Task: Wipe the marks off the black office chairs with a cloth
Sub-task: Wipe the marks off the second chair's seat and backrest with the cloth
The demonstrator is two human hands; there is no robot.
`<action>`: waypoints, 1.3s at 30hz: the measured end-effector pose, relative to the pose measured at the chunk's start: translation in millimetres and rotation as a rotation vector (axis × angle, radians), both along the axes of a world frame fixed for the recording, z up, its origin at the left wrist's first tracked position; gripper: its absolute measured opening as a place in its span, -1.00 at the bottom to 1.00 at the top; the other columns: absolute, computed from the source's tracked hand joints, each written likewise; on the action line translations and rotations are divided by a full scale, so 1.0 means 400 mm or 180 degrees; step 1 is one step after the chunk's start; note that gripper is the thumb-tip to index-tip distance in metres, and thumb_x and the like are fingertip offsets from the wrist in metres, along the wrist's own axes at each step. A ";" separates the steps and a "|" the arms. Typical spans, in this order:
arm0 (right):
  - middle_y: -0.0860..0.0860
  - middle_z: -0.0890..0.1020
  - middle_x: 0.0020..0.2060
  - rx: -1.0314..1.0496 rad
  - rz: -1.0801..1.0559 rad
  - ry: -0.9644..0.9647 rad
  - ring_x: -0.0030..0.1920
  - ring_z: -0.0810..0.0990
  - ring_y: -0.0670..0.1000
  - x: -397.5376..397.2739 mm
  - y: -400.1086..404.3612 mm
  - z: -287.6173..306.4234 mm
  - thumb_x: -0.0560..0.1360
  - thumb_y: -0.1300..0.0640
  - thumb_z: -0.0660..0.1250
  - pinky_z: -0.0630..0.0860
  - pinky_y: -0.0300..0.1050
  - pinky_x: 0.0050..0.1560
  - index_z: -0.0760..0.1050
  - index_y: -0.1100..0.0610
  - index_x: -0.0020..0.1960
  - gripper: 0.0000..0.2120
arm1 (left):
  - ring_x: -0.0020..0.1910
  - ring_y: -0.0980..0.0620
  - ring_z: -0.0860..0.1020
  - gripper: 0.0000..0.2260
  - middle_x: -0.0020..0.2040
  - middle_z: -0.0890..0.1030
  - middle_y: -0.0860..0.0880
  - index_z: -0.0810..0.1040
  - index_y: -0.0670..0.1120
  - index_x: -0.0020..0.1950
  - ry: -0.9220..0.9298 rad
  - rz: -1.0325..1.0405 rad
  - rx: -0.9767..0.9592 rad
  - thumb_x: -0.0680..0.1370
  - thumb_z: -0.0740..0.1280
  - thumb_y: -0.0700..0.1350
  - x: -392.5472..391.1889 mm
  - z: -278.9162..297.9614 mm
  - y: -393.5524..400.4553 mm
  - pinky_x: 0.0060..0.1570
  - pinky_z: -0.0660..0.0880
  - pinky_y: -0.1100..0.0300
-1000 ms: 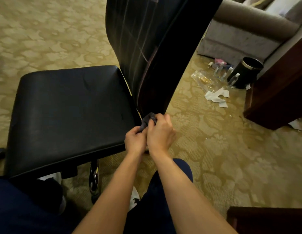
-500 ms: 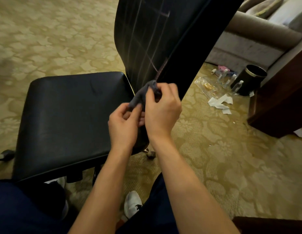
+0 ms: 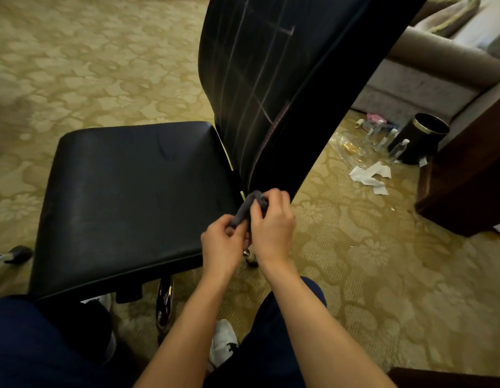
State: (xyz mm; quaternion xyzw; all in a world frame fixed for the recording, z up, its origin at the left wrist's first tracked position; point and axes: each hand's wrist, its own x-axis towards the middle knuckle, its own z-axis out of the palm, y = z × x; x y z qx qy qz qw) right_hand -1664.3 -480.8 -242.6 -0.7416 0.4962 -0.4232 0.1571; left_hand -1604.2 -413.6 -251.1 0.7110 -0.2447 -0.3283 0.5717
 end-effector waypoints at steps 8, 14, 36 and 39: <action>0.04 0.58 -0.09 0.0222 0.0039 0.0500 -0.17 0.59 0.07 -0.028 -0.001 -0.038 0.50 0.21 0.36 0.54 0.04 -0.11 0.54 0.16 -0.06 -0.97 | -0.40 0.06 0.62 -0.91 -0.35 0.65 -0.09 0.64 -0.15 -0.08 0.0282 -0.0127 0.0432 0.59 0.38 -0.16 -0.018 -0.057 0.000 -0.38 0.55 0.24; 0.01 0.52 -0.16 -0.0402 -0.0219 -0.0310 -0.23 0.34 -0.20 -0.024 -0.009 0.044 0.49 0.26 0.38 0.34 -0.33 -0.18 0.51 0.19 -0.10 -0.96 | -0.35 0.10 0.64 -0.91 -0.32 0.66 -0.07 0.61 -0.13 -0.05 0.0198 0.0016 -0.0406 0.62 0.33 -0.17 -0.009 0.040 -0.039 -0.36 0.50 0.33; 0.04 0.57 -0.14 0.1141 -0.0673 -0.0440 -0.12 0.56 0.04 0.005 -0.185 0.002 0.47 0.17 0.34 0.54 0.09 -0.05 0.44 0.08 -0.08 -0.92 | -0.15 0.00 0.71 -0.84 -0.13 0.71 -0.14 0.61 -0.09 0.05 0.1802 -0.0018 -0.0371 0.62 0.27 -0.28 0.067 -0.010 -0.241 -0.12 0.65 0.18; 0.08 0.59 -0.14 0.1112 -0.0657 -0.0499 -0.13 0.57 0.06 0.014 -0.238 -0.008 0.48 0.19 0.34 0.49 -0.11 -0.17 0.43 0.07 -0.09 -0.90 | -0.12 0.00 0.71 -0.86 -0.09 0.71 -0.17 0.59 -0.11 0.06 0.2004 -0.0090 -0.0434 0.62 0.28 -0.29 0.083 -0.032 -0.308 -0.06 0.65 0.16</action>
